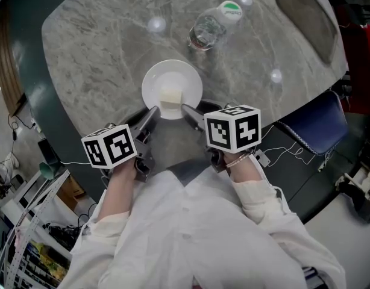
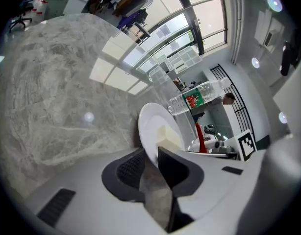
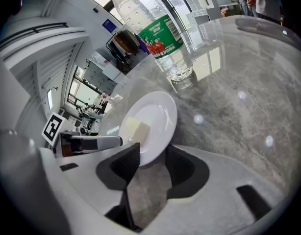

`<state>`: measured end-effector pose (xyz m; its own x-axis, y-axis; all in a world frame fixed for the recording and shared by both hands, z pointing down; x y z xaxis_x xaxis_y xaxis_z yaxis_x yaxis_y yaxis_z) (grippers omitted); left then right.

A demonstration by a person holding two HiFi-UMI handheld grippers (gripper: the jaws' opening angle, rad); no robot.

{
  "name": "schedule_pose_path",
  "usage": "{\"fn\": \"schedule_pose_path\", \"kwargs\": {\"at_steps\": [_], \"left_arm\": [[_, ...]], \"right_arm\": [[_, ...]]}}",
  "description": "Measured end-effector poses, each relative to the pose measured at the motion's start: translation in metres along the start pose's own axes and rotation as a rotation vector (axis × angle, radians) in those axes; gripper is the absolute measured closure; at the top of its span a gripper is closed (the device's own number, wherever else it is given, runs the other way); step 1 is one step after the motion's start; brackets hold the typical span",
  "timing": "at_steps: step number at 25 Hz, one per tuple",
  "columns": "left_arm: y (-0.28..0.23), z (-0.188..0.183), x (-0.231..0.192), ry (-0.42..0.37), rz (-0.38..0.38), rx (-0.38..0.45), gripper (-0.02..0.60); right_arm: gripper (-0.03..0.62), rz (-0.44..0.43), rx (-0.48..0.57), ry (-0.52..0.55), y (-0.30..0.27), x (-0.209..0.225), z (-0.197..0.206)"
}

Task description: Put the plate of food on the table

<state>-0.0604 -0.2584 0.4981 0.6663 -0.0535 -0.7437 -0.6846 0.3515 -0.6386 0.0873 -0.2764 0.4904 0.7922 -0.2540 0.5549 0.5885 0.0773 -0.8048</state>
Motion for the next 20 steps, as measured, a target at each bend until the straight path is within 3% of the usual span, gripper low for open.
{"fn": "schedule_pose_path", "kwargs": {"at_steps": [20], "left_arm": [[0.0014, 0.0019, -0.0010, -0.018, -0.024, 0.019, 0.505]], "right_arm": [[0.428, 0.073, -0.023, 0.109, 0.0036, -0.0021, 0.0038]]}}
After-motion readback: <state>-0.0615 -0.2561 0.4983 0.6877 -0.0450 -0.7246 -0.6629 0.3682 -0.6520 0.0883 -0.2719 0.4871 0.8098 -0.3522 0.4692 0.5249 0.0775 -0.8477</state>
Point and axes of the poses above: the fingertips, and each gripper's own axes: y backward along the fingers, x to its right, z out of its underside, the point moved 5 cm from there along y, backward along the fingers, and after that the axes turned 5 degrees about -x, right-handed, at the moved point
